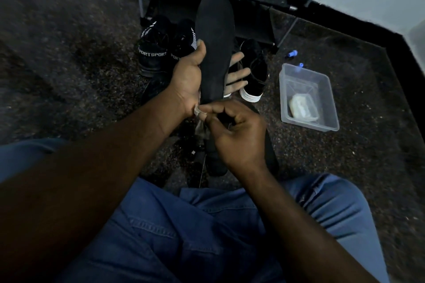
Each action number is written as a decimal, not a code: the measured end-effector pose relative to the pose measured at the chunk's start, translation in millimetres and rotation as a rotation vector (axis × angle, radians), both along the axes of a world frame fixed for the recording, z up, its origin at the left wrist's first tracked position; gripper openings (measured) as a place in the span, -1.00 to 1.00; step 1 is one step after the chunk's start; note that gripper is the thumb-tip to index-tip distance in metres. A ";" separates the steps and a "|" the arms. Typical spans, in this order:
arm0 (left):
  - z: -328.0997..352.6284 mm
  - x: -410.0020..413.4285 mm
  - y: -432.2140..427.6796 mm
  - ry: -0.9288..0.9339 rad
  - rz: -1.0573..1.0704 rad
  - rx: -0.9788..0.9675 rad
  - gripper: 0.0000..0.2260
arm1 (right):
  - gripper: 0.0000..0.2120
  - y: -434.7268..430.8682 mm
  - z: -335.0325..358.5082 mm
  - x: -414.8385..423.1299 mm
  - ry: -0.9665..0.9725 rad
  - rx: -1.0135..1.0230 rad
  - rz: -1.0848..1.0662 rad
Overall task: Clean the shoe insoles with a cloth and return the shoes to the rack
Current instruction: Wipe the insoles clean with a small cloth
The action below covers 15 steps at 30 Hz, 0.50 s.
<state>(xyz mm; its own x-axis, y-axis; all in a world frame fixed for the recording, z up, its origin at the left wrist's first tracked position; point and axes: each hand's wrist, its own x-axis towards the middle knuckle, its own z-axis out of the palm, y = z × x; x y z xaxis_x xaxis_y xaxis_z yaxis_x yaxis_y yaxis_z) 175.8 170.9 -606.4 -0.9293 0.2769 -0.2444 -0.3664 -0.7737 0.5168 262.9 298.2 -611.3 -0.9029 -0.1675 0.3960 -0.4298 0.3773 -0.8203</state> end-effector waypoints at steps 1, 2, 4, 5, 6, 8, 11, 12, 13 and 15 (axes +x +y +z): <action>1.0 1.7 -1.1 -0.007 -0.019 -0.008 -0.37 | -0.88 0.5 -1.2 -1.2 -0.015 -0.018 -0.025; 2.7 4.4 -1.2 -0.014 -0.031 -0.024 -0.40 | -0.88 1.0 -3.2 -2.9 -0.040 -0.035 -0.053; 5.2 10.1 0.7 -0.032 -0.033 -0.066 -0.44 | -0.88 1.1 -6.4 -7.2 -0.085 -0.053 -0.112; 6.2 12.5 2.4 -0.043 -0.025 -0.095 -0.44 | -0.88 0.5 -6.3 -9.2 -0.103 -0.055 -0.133; 6.1 13.4 4.6 -0.050 -0.020 -0.128 -0.44 | -0.88 0.1 -4.7 -11.7 -0.127 -0.066 -0.146; 6.1 13.9 8.2 -0.042 -0.027 -0.205 -0.45 | -0.88 1.4 1.8 -17.4 -0.196 -0.138 -0.163; 6.2 11.5 8.2 -0.028 -0.034 -0.244 -0.41 | -0.91 10.1 12.2 -28.3 -0.232 -0.264 -0.217; 6.3 10.8 7.8 -0.024 -0.029 -0.241 -0.35 | -0.92 13.4 15.6 -33.1 -0.224 -0.293 -0.232; 5.8 9.9 7.9 -0.019 -0.017 -0.238 -0.30 | -0.93 16.5 18.6 -39.0 -0.213 -0.299 -0.250; 4.2 7.8 8.3 0.005 -0.014 -0.217 -0.24 | -0.94 19.9 24.4 -53.1 -0.167 -0.216 -0.291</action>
<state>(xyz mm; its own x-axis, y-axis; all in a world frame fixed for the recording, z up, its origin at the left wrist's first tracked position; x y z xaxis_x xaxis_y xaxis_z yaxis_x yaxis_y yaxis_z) 183.6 179.3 -602.3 -0.9270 0.2317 -0.2950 -0.3736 -0.6391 0.6723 209.8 318.0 -586.9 -0.9554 0.1755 0.2375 -0.1841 0.2747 -0.9437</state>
